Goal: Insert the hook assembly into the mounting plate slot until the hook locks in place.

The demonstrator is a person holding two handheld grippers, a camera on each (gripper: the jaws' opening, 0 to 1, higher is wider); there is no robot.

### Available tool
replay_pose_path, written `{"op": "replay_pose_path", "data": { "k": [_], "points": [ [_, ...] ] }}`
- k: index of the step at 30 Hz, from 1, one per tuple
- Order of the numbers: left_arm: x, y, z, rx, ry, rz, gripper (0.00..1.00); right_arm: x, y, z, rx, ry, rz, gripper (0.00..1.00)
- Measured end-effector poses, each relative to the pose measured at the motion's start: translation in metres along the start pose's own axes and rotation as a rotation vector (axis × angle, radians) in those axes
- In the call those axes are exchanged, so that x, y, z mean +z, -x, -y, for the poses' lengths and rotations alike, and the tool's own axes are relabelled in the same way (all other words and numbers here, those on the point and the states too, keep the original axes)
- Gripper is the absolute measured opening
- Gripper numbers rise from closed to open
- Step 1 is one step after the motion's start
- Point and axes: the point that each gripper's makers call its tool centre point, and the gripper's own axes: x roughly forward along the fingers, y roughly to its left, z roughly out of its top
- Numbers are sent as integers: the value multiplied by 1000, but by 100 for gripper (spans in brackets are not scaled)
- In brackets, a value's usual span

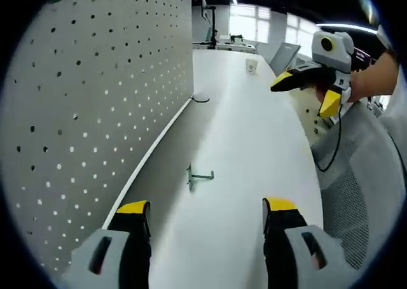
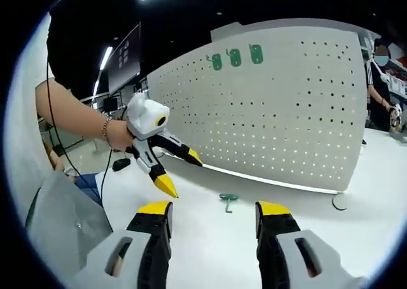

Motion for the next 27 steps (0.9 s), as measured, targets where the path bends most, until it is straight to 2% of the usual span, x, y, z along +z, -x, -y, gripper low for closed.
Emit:
{"op": "replay_pose_path", "data": {
  "k": [7, 14, 27],
  "points": [
    [2, -12, -1, -26, -16, -26, 74, -5, 2, 1, -7, -12, -38, 48],
    [3, -25, -4, -46, -32, -57, 75, -7, 6, 7, -27, -39, -69, 52],
    [1, -47, -3, -93, -52, -100, 75, -5, 8, 12, -45, -36, -69, 56]
  ]
}}
